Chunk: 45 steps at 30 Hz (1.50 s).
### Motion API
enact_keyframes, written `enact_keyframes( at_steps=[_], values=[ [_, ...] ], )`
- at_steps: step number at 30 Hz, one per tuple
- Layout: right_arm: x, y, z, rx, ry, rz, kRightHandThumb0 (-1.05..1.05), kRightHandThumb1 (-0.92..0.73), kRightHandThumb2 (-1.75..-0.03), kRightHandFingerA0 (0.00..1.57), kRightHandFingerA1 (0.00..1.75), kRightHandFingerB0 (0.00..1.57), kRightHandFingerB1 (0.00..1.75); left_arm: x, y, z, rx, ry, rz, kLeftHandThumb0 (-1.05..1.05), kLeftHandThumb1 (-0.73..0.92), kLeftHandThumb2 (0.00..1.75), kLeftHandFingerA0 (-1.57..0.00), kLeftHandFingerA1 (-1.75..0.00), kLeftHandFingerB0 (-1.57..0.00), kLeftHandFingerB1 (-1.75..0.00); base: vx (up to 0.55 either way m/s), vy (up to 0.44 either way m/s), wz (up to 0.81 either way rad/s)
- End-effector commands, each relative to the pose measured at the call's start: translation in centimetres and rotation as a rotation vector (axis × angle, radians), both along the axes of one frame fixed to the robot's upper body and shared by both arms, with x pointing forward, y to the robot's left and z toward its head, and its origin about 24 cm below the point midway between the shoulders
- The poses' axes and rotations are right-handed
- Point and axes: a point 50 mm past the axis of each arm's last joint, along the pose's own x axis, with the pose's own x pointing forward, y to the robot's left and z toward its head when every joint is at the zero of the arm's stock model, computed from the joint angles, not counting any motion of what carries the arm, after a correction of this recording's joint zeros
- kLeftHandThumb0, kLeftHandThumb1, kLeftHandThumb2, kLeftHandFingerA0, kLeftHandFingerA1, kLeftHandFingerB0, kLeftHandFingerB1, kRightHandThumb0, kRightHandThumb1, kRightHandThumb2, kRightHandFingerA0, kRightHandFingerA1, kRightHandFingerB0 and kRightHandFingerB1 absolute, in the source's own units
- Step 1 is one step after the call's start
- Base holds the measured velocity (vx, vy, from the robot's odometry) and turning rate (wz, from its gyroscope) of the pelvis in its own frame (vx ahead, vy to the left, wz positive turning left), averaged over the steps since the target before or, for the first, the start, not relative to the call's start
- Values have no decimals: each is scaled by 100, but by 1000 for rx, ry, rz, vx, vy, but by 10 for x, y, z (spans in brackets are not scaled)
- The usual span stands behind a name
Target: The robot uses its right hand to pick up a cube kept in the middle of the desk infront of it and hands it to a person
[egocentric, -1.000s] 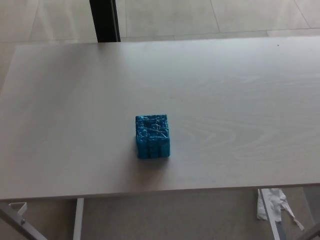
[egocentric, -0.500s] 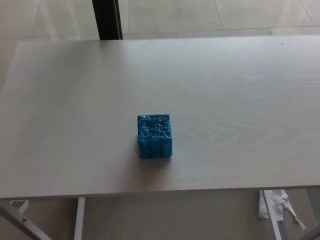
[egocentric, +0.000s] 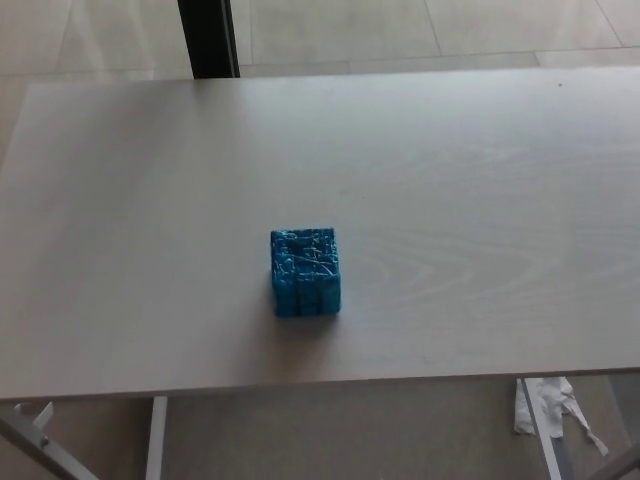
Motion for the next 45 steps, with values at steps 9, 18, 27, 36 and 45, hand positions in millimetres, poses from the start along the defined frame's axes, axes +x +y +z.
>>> enact_keyframes(
  at_steps=[9,18,27,36,45],
  values=[
    [15,153,-70,-278,292,464,-68,-55,-57,15,44,21,30,-1,-4,-2,24,-8,-55,-83,66,59,-43,-103,-33,-98,0,0,0],
    [23,179,-92,-462,333,478,-72,-58,-58,20,48,29,32,-4,-5,-5,22,-3,-51,-85,65,59,-43,-103,-30,-98,0,0,0],
    [33,199,-98,-626,321,472,-72,-58,-58,21,48,30,33,-4,-7,-7,12,9,-68,-86,64,58,-47,-105,-31,-99,0,0,0],
    [33,230,-106,-673,333,499,-73,-46,-83,16,53,22,44,-3,-10,-11,-2,20,-67,-87,43,89,-52,-93,-39,-86,0,0,0],
    [21,257,-117,-735,342,581,-77,-50,-87,11,52,15,43,0,-13,-12,-7,12,-77,-86,63,59,-42,-103,-22,-92,0,0,0]
  ],
)
